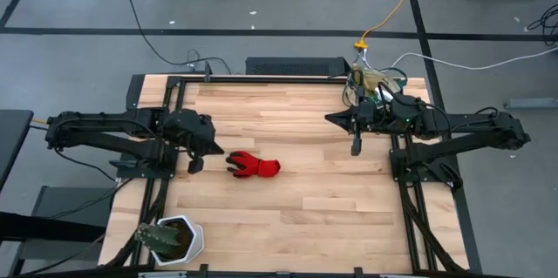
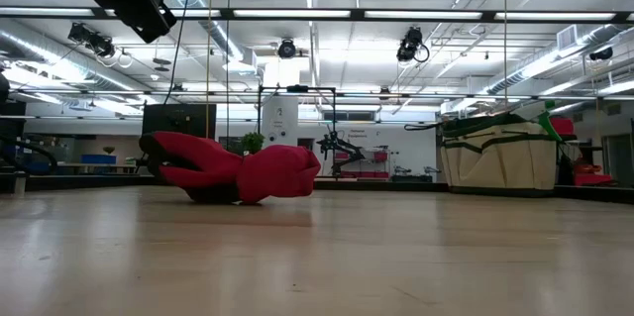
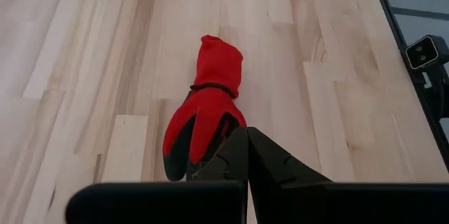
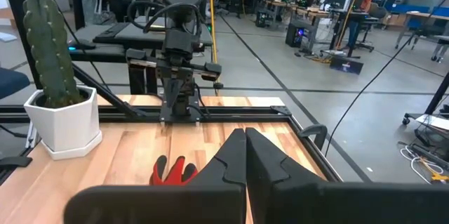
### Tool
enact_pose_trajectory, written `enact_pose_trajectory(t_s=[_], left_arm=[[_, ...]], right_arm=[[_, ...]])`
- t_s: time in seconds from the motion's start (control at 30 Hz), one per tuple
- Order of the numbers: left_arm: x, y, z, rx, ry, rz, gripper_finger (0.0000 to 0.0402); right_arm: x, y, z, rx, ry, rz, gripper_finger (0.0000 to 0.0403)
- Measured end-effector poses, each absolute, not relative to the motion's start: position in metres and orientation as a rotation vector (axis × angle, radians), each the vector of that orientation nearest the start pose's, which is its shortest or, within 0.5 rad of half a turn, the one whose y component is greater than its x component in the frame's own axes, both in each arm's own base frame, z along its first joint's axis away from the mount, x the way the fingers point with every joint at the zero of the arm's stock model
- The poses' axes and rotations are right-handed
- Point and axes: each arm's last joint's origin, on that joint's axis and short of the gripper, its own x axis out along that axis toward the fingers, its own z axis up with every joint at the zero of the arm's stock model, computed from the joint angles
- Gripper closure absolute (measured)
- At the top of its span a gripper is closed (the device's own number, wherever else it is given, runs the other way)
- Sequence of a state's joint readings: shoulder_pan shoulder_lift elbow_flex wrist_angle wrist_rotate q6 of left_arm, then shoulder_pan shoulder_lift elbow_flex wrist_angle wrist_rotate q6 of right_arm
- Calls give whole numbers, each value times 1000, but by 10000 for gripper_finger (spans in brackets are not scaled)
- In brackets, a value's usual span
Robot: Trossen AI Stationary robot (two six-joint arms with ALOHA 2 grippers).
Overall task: Pick & Place Garden tools in Gardening bag
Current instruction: Put the red gloves scissors into the gardening bag
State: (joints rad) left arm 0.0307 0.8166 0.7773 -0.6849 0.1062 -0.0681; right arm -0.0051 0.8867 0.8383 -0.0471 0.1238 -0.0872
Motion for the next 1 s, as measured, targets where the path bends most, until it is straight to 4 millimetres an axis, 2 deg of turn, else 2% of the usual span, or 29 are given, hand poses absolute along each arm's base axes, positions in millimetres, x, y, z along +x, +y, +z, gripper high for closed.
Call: enact_pose_trajectory(t_s=[0.43, 1.0], left_arm=[[163, 3, 279, -133, 747, -3, 400], [203, 4, 239, -105, 985, -12, 399]], right_arm=[[197, -5, 347, -94, 101, -125, 403], [197, -5, 346, -97, 108, -124, 403]])
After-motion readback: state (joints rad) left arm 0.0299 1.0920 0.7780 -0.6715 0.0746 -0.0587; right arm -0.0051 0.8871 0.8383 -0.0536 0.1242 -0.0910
